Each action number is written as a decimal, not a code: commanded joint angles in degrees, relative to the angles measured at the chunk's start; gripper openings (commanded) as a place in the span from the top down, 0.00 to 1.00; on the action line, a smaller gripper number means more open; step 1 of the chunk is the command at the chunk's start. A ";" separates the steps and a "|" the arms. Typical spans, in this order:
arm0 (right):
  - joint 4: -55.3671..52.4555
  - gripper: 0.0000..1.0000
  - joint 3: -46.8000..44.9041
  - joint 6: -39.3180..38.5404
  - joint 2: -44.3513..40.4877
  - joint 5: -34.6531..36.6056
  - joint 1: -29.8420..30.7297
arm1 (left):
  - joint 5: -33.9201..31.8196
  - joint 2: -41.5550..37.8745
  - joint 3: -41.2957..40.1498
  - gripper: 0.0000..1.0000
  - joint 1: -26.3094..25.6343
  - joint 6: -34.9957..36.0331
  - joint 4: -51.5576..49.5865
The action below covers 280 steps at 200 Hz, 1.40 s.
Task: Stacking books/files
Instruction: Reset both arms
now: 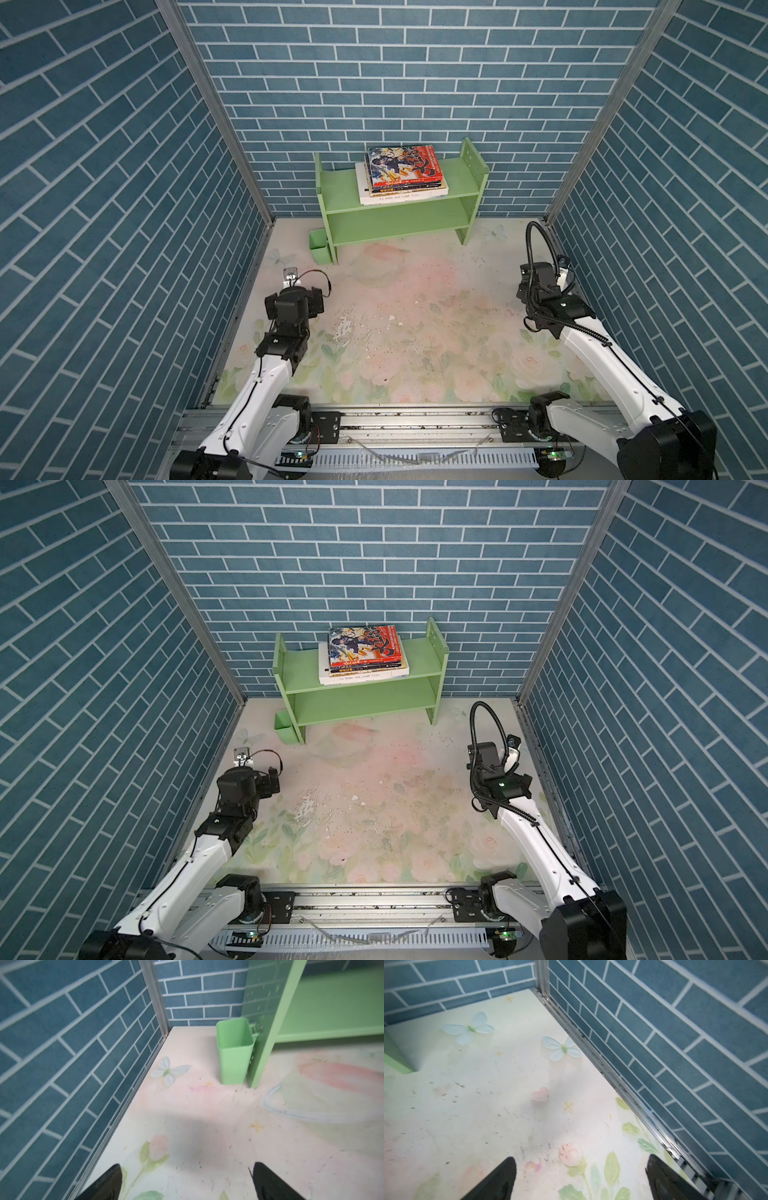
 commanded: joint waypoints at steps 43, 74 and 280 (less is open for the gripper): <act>10.69 0.02 -5.54 -2.65 2.93 3.76 -1.34 | -2.39 17.07 -7.26 0.00 0.44 1.92 39.51; 18.54 0.01 -5.67 -9.05 8.13 -0.06 -1.67 | -0.54 32.48 -4.43 0.00 0.44 2.66 49.66; 90.50 0.03 -27.16 -34.88 25.72 -9.18 -7.11 | 6.46 39.32 0.75 0.00 2.72 2.71 45.75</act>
